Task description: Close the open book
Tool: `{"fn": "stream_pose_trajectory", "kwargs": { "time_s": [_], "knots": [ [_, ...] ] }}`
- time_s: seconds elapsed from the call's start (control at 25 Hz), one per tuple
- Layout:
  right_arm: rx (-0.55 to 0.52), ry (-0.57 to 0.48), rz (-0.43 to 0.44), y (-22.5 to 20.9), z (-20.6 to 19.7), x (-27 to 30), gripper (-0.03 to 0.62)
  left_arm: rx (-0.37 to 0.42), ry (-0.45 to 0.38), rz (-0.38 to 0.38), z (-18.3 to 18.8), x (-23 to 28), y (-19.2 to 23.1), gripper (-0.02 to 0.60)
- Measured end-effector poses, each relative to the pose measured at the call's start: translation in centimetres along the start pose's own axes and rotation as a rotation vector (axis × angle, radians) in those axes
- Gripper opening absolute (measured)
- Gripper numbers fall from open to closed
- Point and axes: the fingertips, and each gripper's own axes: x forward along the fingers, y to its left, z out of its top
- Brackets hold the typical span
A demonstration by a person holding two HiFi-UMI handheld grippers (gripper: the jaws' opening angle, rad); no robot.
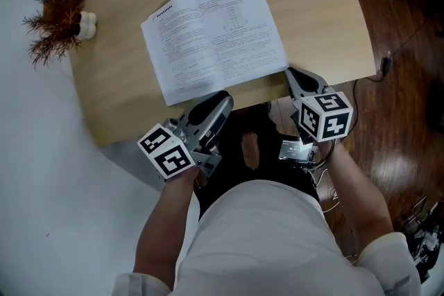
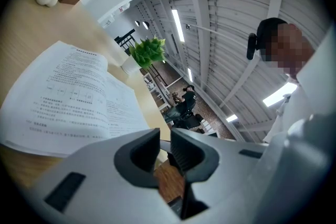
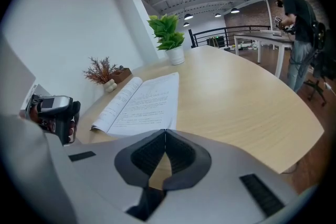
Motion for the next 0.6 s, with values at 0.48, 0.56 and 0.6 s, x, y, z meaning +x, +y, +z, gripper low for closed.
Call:
{"fn": "stream_pose_trajectory", "kwargs": {
  "time_s": [0.48,0.56,0.6],
  "knots": [
    [0.001,0.036,-0.102,-1.8,-0.8,0.0,0.003,0.002,0.012,0.002,-0.2,-0.3,0.1,0.035],
    [0.004,0.034,-0.107,-2.2,-0.7,-0.3,0.003,0.003,0.012,-0.004,-0.1,-0.4,0.1,0.035],
    [0.004,0.032,-0.109,-2.4,-0.5,-0.4,0.003,0.005,0.011,-0.007,0.0,-0.4,0.0,0.035]
  ]
}}
